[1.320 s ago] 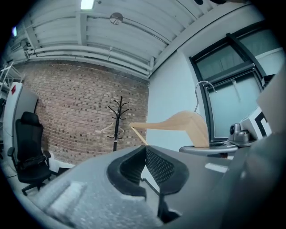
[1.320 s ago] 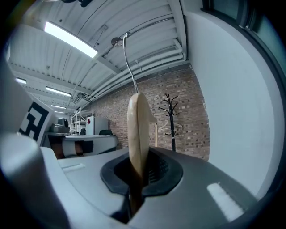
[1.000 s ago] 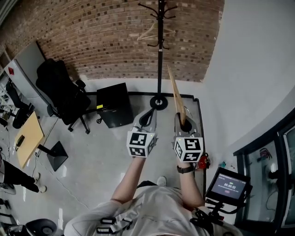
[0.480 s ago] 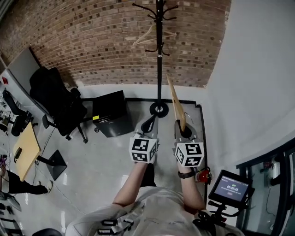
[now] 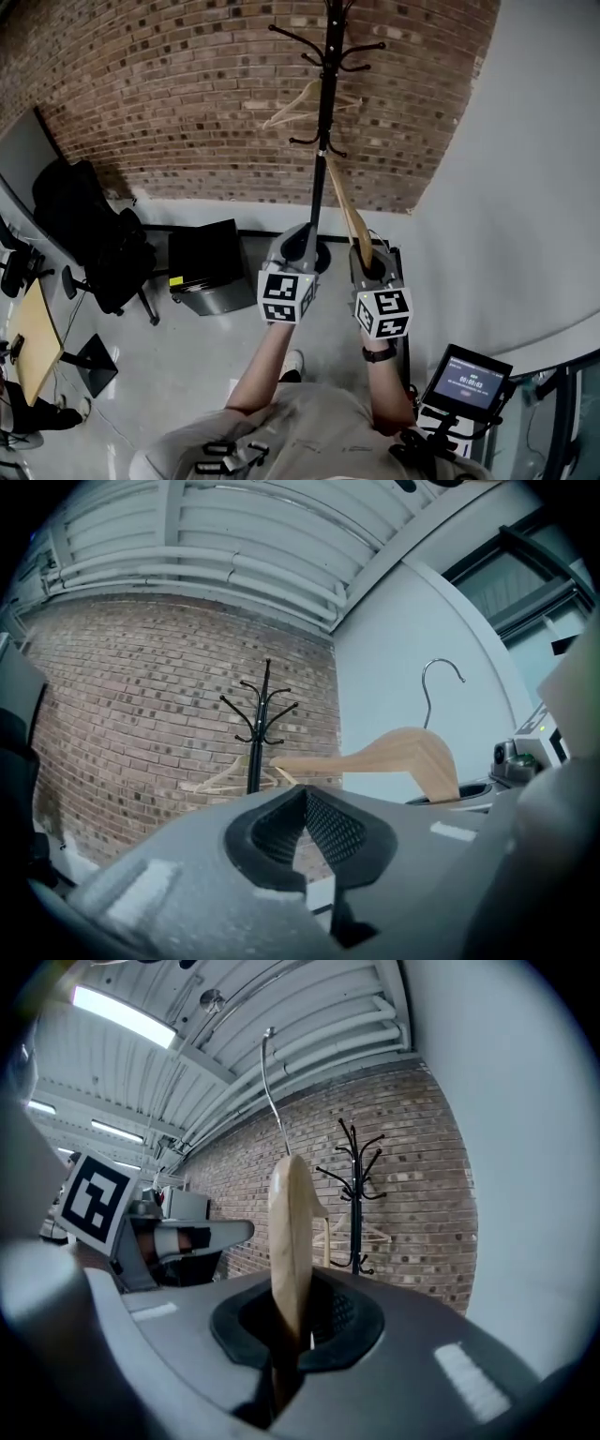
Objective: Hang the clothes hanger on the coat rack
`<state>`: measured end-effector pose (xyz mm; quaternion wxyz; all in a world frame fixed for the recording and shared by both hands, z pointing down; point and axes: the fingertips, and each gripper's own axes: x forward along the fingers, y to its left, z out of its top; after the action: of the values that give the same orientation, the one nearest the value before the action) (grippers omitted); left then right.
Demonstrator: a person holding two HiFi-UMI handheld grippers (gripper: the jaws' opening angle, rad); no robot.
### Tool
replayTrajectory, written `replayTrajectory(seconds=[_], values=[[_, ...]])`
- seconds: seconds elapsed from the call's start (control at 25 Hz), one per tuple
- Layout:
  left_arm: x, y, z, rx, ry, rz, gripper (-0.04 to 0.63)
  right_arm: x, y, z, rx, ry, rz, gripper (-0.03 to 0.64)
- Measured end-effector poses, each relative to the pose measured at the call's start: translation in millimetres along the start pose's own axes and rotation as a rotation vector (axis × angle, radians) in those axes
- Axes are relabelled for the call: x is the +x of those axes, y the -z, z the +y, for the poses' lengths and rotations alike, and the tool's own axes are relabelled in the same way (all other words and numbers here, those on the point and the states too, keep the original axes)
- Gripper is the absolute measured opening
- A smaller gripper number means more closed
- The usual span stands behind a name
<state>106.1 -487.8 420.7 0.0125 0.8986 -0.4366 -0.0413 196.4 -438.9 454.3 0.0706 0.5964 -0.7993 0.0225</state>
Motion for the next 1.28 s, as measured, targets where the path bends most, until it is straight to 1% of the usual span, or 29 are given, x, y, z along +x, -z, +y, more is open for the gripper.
replayTrajectory(seconds=[0.16, 0.24, 0.32, 0.4, 0.48, 0.6, 0.76, 0.92, 1.04, 1.16, 1.28], values=[[47.2, -3.0, 44.4, 0.004, 0.001, 0.001, 0.0, 57.4, -14.6, -18.4, -0.143, 0.018, 0.013, 0.012], [69.5, -10.0, 64.3, 0.014, 0.002, -0.015, 0.0, 85.7, -26.4, -29.6, -0.197, 0.02, 0.006, 0.014], [89.6, -17.7, 82.8, 0.033, 0.002, -0.028, 0.0, 113.1, -37.8, -40.5, -0.215, 0.011, -0.009, 0.015], [105.2, -21.2, 99.2, 0.055, 0.005, -0.028, 0.0, 136.3, -45.3, -49.4, -0.199, 0.002, -0.021, 0.018], [117.1, -19.6, 115.7, 0.058, -0.002, -0.023, 0.0, 156.5, -50.0, -55.1, -0.181, -0.019, -0.021, 0.018], [137.3, -12.6, 133.7, 0.039, -0.003, -0.001, 0.0, 189.1, -56.9, -63.6, -0.2, -0.088, 0.013, 0.018], [162.5, -2.7, 150.8, 0.038, -0.023, 0.012, 0.0, 228.4, -62.4, -78.7, -0.232, -0.19, 0.054, 0.018], [191.4, -1.2, 168.4, 0.058, -0.058, 0.017, 0.0, 272.1, -71.3, -96.7, -0.237, -0.276, 0.066, 0.018], [212.3, -2.0, 177.9, 0.082, -0.08, 0.032, 0.0, 307.2, -75.5, -106.3, -0.242, -0.348, 0.099, 0.018], [226.5, -11.3, 188.7, 0.094, -0.109, 0.011, 0.0, 342.1, -78.8, -108.0, -0.258, -0.423, 0.139, 0.018], [237.2, -15.0, 199.0, 0.094, -0.141, 0.003, 0.0, 376.7, -80.8, -113.3, -0.262, -0.472, 0.172, 0.02]])
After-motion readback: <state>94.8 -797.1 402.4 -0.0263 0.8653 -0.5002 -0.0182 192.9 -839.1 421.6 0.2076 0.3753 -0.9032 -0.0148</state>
